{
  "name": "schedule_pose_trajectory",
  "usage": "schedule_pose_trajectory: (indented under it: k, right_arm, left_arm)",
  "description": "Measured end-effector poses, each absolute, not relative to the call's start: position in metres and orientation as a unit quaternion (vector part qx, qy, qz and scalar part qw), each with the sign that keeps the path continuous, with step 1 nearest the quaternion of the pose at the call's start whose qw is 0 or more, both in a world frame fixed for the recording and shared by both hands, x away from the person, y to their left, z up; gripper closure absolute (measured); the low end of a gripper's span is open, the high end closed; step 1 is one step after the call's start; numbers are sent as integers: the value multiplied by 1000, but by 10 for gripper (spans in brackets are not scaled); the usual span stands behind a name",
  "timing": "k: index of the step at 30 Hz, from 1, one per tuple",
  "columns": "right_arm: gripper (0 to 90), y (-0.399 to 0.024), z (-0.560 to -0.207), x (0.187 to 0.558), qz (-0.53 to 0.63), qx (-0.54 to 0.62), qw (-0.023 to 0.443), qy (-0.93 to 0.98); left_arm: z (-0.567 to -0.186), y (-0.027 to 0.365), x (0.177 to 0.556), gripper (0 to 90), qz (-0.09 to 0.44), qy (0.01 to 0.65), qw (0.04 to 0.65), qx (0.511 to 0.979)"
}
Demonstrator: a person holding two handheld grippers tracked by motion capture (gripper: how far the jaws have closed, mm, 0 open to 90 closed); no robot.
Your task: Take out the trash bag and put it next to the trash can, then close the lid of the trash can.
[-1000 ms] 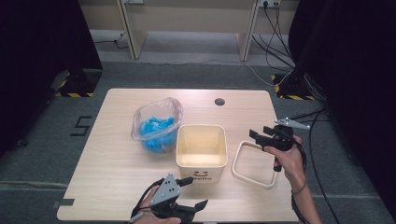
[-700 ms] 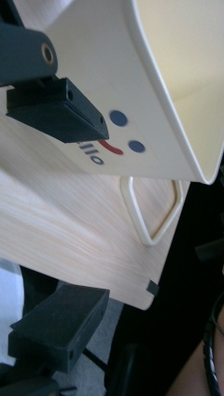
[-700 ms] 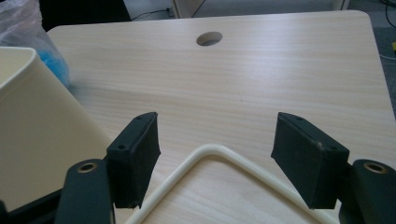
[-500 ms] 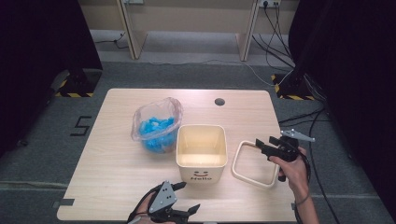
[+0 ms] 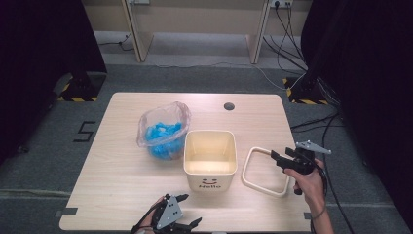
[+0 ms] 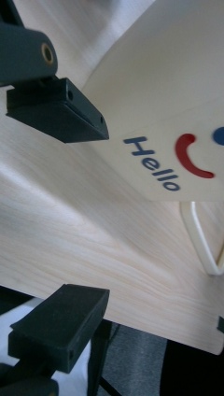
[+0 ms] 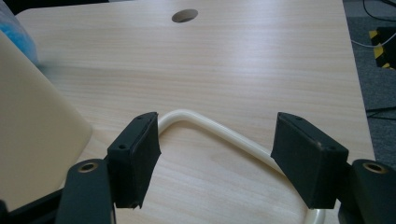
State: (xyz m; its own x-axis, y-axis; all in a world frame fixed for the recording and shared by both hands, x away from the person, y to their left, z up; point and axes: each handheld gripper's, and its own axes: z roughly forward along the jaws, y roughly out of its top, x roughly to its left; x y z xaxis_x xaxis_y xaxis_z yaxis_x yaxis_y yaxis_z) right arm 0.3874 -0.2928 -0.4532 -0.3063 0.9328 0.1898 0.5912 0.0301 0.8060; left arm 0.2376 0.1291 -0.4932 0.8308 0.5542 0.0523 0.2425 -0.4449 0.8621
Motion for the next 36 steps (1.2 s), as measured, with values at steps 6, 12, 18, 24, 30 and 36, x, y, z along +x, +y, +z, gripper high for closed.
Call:
schedule_pose_trajectory:
  k: [6, 12, 18, 24, 30, 36]
  right_arm:
    - [330, -303, -463, 386, 403, 559, 209, 694]
    - [331, -313, -470, 383, 386, 570, 218, 692]
    - [295, -316, -474, 384, 383, 579, 217, 686]
    - [270, -317, -476, 385, 377, 581, 218, 687]
    - [288, -318, -478, 386, 368, 581, 217, 693]
    - [337, -317, -483, 388, 351, 568, 225, 709]
  left_arm:
    - [-503, 137, 242, 189, 153, 263, 449, 840]
    - [-508, 145, 247, 189, 148, 288, 429, 843]
    - [-512, 153, 251, 189, 155, 308, 407, 846]
    - [-515, 160, 256, 190, 167, 316, 392, 848]
    - [-520, 163, 259, 184, 154, 326, 379, 852]
    - [-522, 168, 264, 165, 139, 332, 389, 848]
